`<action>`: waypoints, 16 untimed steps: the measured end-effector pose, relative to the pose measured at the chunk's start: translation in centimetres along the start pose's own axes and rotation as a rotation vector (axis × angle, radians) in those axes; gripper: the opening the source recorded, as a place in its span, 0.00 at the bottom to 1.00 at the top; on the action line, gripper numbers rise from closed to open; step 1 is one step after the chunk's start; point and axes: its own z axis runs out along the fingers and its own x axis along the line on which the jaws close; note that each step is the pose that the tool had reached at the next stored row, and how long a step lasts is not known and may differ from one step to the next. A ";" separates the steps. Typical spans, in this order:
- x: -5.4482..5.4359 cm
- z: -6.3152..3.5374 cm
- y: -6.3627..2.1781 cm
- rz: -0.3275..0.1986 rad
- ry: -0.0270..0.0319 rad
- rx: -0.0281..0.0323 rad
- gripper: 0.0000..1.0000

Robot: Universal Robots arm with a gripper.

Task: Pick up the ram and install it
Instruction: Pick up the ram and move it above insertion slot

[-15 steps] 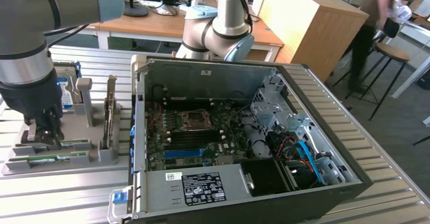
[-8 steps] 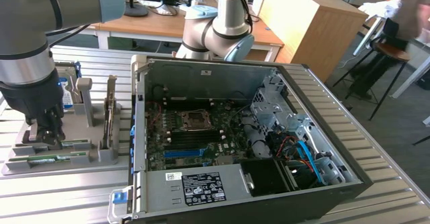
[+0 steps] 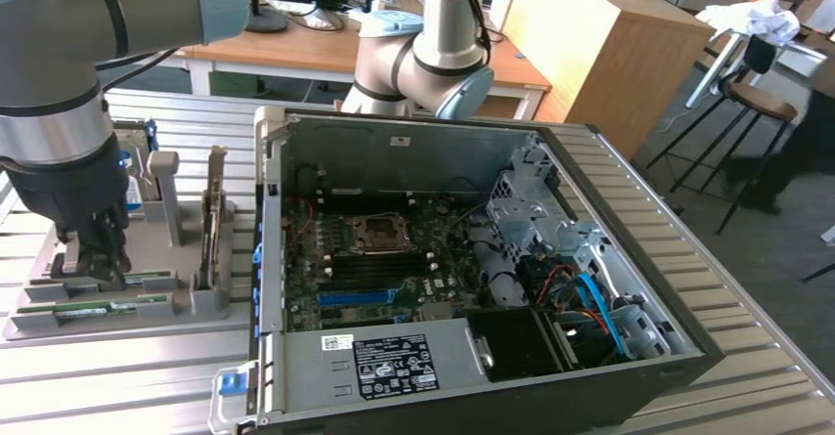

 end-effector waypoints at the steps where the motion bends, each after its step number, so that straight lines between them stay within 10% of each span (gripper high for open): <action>1: 0.0 0.01 -0.07 0.000 0.0000 0.0001 0.30; 16: 0.0 0.40 -0.10 0.000 0.0000 0.0000 0.30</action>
